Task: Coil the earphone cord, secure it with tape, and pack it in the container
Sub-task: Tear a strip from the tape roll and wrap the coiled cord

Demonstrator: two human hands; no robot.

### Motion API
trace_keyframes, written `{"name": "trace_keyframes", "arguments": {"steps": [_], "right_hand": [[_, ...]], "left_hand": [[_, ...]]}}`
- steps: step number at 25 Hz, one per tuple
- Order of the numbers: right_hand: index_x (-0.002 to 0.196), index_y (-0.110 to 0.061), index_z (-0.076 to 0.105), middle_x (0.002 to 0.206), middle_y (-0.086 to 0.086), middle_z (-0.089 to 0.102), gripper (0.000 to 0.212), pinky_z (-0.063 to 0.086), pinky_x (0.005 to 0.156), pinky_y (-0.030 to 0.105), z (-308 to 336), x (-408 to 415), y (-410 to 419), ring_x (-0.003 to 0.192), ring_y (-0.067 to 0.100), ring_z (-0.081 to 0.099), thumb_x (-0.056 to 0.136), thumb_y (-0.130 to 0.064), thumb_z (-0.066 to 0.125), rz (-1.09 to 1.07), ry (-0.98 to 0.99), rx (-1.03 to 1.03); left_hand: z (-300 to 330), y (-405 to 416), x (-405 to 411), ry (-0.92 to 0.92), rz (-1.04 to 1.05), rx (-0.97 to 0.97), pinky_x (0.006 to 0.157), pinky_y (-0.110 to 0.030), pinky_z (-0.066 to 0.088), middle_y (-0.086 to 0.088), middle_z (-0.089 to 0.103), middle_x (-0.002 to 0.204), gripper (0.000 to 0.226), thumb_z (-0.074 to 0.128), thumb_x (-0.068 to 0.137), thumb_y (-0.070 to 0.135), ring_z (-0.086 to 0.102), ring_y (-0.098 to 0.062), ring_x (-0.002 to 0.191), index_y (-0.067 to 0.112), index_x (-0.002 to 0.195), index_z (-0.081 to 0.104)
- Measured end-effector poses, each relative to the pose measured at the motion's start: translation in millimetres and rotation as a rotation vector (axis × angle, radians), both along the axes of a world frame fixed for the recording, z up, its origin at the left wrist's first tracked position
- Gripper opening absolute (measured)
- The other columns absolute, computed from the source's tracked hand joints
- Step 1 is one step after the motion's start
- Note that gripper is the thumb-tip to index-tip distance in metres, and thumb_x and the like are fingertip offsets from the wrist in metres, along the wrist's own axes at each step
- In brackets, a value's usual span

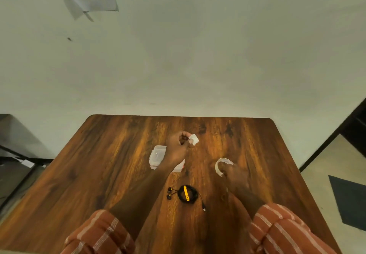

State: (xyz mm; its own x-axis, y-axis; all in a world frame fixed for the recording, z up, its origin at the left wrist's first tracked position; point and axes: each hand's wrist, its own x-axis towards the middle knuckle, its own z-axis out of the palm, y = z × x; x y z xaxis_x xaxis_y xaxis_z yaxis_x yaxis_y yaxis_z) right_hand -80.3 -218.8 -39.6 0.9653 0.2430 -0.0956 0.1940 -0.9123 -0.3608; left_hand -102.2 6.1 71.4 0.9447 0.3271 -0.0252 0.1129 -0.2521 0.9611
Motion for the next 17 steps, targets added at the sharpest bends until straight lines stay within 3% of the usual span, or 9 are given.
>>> {"name": "trace_keyframes", "arguments": {"steps": [1, 3, 5, 7, 9, 11, 13, 15, 17], "right_hand": [[0.118, -0.029, 0.064, 0.124, 0.002, 0.068, 0.031, 0.044, 0.087, 0.028, -1.4, -1.3, 4.8, 0.112, 0.026, 0.063, 0.088, -0.034, 0.059, -0.014, 0.038, 0.055], [0.126, -0.022, 0.061, 0.132, 0.006, 0.06, 0.044, 0.042, 0.105, 0.037, -10.2, 3.8, 13.5, 0.121, 0.029, 0.056, 0.088, -0.043, 0.06, -0.22, 0.252, 0.379], [0.135, -0.014, 0.054, 0.139, 0.009, 0.055, 0.074, 0.04, 0.111, 0.047, -31.0, 16.7, 19.1, 0.125, 0.03, 0.053, 0.079, -0.061, 0.064, -0.349, 0.453, 0.611], [0.141, -0.015, 0.05, 0.145, 0.009, 0.052, 0.079, 0.039, 0.112, 0.048, -51.8, 24.5, 21.2, 0.129, 0.031, 0.051, 0.078, -0.06, 0.067, -0.35, 0.454, 0.467], [0.141, -0.02, 0.051, 0.149, 0.006, 0.049, 0.054, 0.037, 0.115, 0.043, -72.3, 26.8, 17.3, 0.136, 0.029, 0.046, 0.091, -0.032, 0.063, -0.157, 0.324, 0.244], [0.128, -0.028, 0.061, 0.139, 0.001, 0.058, 0.034, 0.042, 0.11, 0.04, -44.0, 12.9, 23.1, 0.129, 0.024, 0.053, 0.094, -0.03, 0.058, -0.154, 0.152, 0.26], [0.103, -0.027, 0.07, 0.112, 0.001, 0.07, 0.017, 0.053, 0.089, 0.036, -9.5, -1.4, 37.0, 0.106, 0.022, 0.065, 0.093, -0.038, 0.06, -0.358, 0.241, 0.739], [0.095, -0.017, 0.073, 0.1, 0.008, 0.073, 0.023, 0.052, 0.073, 0.034, 28.2, -12.0, 49.6, 0.088, 0.022, 0.068, 0.093, -0.035, 0.06, -0.411, 0.63, 1.214], [0.1, -0.01, 0.072, 0.099, 0.011, 0.073, 0.035, 0.052, 0.069, 0.034, 60.8, -19.2, 52.1, 0.081, 0.022, 0.069, 0.092, -0.041, 0.058, -0.311, 0.932, 1.332]], "left_hand": [[-1.6, 3.0, -5.1, 0.012, -0.034, -0.022, 0.068, -0.028, 0.051, -0.003, 0.068, 0.094, 0.024, 0.066, 0.087, 0.006, 0.068, -0.024, 0.091, 0.029, 0.086, 0.063], [-7.7, 7.0, -14.8, 0.017, -0.073, -0.038, 0.067, -0.027, 0.049, 0.001, 0.069, 0.089, 0.023, 0.068, 0.086, 0.008, 0.068, -0.022, 0.087, 0.031, 0.089, 0.065], [-15.9, 10.0, -21.4, 0.024, -0.083, -0.026, 0.067, -0.029, 0.051, 0.007, 0.069, 0.087, 0.024, 0.069, 0.086, 0.012, 0.069, -0.02, 0.085, 0.035, 0.092, 0.067], [-23.5, 11.4, -25.3, 0.037, -0.077, -0.017, 0.068, -0.029, 0.052, 0.007, 0.071, 0.088, 0.024, 0.07, 0.085, 0.013, 0.07, -0.019, 0.086, 0.036, 0.091, 0.069], [-25.9, 10.6, -26.8, 0.018, -0.071, -0.044, 0.071, -0.027, 0.051, 0.007, 0.073, 0.089, 0.024, 0.069, 0.084, 0.008, 0.069, -0.013, 0.084, 0.032, 0.086, 0.072], [-20.1, 9.9, -26.4, 0.004, -0.098, -0.118, 0.073, -0.022, 0.05, 0.007, 0.074, 0.091, 0.025, 0.068, 0.083, 0.002, 0.068, -0.007, 0.083, 0.027, 0.082, 0.072], [-16.4, 9.1, -24.6, -0.013, -0.199, -0.223, 0.078, -0.019, 0.051, 0.004, 0.072, 0.1, 0.03, 0.066, 0.082, -0.006, 0.068, -0.008, 0.094, 0.023, 0.077, 0.073], [-16.2, 9.5, -22.5, -0.009, -0.319, -0.267, 0.084, -0.02, 0.052, -0.001, 0.069, 0.11, 0.038, 0.066, 0.08, -0.011, 0.065, -0.011, 0.106, 0.025, 0.071, 0.074], [-19.1, 11.0, -19.0, 0.001, -0.437, -0.25, 0.089, -0.023, 0.051, -0.004, 0.066, 0.119, 0.044, 0.064, 0.079, -0.015, 0.061, -0.015, 0.115, 0.026, 0.068, 0.074]]}}
